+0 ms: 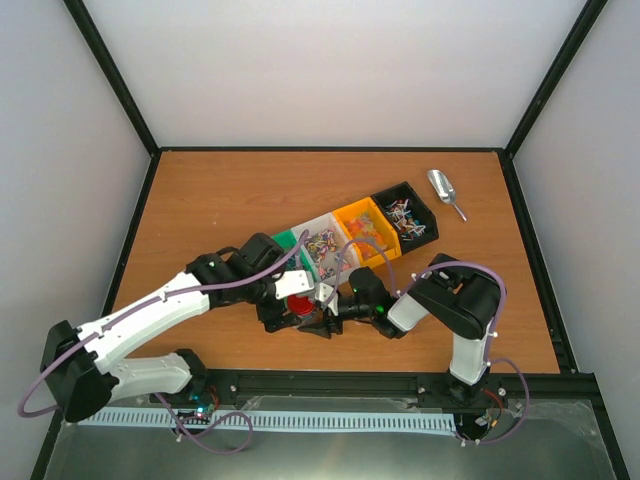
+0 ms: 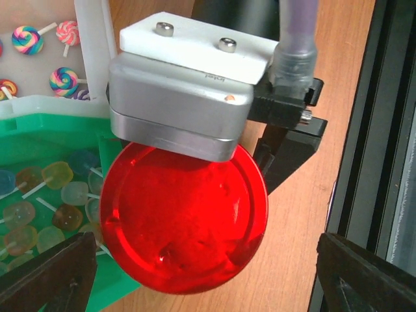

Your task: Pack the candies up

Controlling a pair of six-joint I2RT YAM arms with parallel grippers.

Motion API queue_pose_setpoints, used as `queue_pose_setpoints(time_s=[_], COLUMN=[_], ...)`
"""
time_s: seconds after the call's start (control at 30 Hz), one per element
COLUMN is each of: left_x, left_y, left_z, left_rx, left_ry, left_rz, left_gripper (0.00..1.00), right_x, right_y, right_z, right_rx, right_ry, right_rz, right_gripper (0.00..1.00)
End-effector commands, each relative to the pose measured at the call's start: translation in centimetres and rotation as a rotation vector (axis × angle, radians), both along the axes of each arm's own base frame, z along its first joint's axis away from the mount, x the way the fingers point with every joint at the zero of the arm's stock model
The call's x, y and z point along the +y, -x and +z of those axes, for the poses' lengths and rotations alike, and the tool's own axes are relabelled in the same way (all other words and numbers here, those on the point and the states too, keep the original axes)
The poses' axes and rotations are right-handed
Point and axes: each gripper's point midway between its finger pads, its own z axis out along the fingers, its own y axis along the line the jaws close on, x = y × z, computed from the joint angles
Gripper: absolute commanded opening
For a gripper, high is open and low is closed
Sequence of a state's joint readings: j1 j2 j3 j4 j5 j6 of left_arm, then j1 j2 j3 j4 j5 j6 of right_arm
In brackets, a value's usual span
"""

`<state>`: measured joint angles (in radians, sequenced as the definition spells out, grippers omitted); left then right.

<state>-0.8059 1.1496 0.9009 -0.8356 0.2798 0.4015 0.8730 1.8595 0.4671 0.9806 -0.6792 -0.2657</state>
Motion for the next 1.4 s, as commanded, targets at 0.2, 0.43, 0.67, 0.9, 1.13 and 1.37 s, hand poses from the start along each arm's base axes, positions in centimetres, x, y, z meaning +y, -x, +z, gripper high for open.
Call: queue_pose_setpoints(time_s=[0.2, 0.43, 0.67, 0.9, 1.13, 1.37], left_x=[0.0, -0.5, -2.0, -2.0, -2.0, -1.1], left_y=[0.8, 0.1, -1.1, -1.3, 0.9, 2.7], left_z=[0.4, 0.5, 1.0, 0.9, 0.4, -0.9], left_rx=[-0.003, -0.033, -0.041, -0.054, -0.001, 0.022], left_ry=[0.062, 0.080, 0.093, 0.075, 0.049, -0.041], left_rz=[-0.009, 0.005, 0.026, 0.014, -0.154, -0.436], left_gripper=[0.94, 0.94, 0.93, 0.82, 0.75, 0.65], right_x=[-0.2, -0.2, -0.3, -0.3, -0.4, -0.4], right_y=[-0.9, -0.9, -0.8, -0.6, 0.0, 0.8], right_z=[-0.9, -1.2, -1.4, -1.5, -1.6, -1.6], right_rx=[-0.025, -0.014, 0.000, 0.010, 0.016, 0.021], right_ry=[0.025, 0.029, 0.033, 0.032, 0.030, 0.031], right_rz=[-0.054, -0.059, -0.056, -0.047, -0.016, 0.027], right_gripper=[0.58, 0.58, 0.58, 0.58, 0.58, 0.56])
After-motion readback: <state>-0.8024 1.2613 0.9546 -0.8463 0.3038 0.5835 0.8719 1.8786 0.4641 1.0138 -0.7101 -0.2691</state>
